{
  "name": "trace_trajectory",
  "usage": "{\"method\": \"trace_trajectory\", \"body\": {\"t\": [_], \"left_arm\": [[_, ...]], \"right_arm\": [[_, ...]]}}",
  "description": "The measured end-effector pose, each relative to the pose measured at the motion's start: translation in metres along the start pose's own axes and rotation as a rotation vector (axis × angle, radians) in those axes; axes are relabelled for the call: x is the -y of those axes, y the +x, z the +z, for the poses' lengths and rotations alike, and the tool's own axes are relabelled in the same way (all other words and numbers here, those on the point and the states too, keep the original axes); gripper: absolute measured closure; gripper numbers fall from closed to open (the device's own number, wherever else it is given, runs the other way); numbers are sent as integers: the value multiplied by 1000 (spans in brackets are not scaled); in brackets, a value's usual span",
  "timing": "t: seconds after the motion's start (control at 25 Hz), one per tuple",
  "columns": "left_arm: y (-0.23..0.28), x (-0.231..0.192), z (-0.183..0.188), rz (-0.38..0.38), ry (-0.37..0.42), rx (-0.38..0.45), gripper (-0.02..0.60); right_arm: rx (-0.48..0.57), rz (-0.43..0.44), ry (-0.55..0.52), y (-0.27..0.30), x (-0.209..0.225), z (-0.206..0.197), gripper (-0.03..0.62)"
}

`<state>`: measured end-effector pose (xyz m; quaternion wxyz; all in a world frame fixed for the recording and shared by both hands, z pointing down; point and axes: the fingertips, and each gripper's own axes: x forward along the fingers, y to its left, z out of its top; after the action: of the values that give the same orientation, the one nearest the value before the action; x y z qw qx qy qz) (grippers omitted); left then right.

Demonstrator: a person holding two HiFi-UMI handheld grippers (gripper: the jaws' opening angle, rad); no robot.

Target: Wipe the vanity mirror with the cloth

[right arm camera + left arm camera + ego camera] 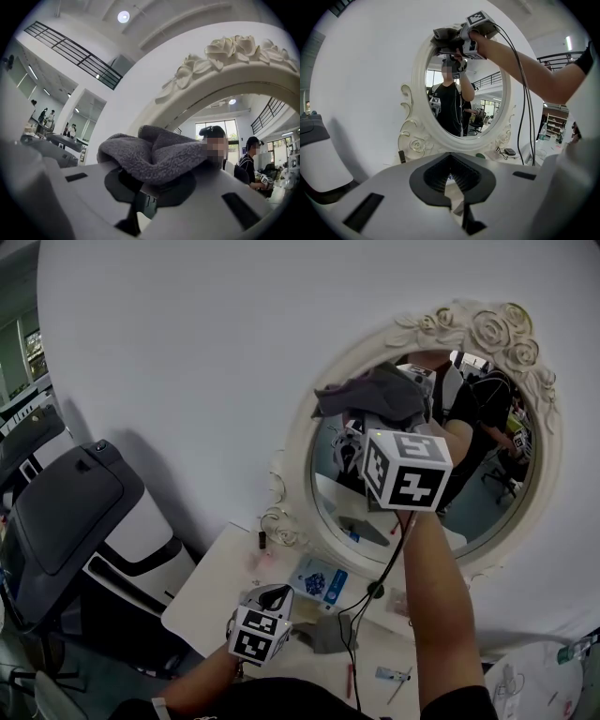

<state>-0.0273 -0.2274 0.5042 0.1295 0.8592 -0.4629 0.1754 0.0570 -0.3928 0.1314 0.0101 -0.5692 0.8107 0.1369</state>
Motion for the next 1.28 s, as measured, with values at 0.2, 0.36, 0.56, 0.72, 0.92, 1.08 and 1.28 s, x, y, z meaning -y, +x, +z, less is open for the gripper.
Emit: {"method": "trace_trajectory", "body": {"t": [0.2, 0.36, 0.56, 0.72, 0.92, 1.08, 1.28], "left_arm": [[8, 4, -3, -19, -2, -13, 575], [12, 5, -4, -29, -4, -21, 575], [13, 0, -7, -24, -10, -26, 575], [10, -6, -11, -13, -17, -32, 575], [7, -11, -16, -7, -22, -44, 575], [7, -12, -19, -11, -21, -51, 575], [7, -10, -19, -16, -17, -52, 575]], "right_arm": [[-29, 28, -25, 4, -19, -30, 549], [-77, 58, -13, 6, -33, -61, 549], [-137, 64, -14, 5, -53, -117, 551], [-207, 83, 16, 2, -67, -159, 551], [-338, 122, 73, -7, -79, -221, 551], [-451, 135, 94, -21, -84, -276, 551], [-599, 141, 194, -49, -77, -341, 551]]}}
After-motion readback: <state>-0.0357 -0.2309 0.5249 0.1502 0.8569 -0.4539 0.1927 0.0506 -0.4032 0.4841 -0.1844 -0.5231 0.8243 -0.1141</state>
